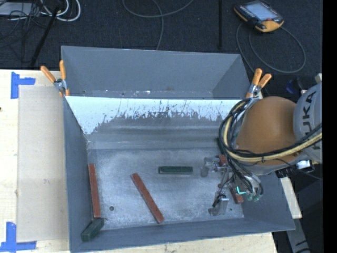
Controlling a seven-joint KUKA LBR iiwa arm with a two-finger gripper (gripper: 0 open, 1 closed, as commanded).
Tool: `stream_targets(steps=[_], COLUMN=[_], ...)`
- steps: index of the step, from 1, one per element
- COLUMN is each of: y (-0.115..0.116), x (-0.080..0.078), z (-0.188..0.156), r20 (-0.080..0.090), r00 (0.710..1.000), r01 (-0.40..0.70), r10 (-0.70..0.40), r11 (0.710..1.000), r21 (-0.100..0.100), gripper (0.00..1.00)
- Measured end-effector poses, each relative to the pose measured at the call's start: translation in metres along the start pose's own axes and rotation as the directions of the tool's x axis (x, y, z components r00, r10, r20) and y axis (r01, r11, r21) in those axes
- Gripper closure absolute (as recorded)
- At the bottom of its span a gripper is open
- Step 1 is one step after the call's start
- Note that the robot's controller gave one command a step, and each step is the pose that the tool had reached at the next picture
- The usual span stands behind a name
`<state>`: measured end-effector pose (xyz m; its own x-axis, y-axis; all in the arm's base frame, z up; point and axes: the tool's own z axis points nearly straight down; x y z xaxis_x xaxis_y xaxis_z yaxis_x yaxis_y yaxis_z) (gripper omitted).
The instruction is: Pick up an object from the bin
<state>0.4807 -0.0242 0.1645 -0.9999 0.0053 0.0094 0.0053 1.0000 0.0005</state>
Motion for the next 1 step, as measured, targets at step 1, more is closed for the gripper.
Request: stream_targets(steps=[1], y=[0.0000], x=[-0.0017], z=[-0.0032], r20=[0.007], r00=[1.000], r01=[0.001], r10=[-0.001], r11=[1.000], r21=[0.000], gripper=[0.00])
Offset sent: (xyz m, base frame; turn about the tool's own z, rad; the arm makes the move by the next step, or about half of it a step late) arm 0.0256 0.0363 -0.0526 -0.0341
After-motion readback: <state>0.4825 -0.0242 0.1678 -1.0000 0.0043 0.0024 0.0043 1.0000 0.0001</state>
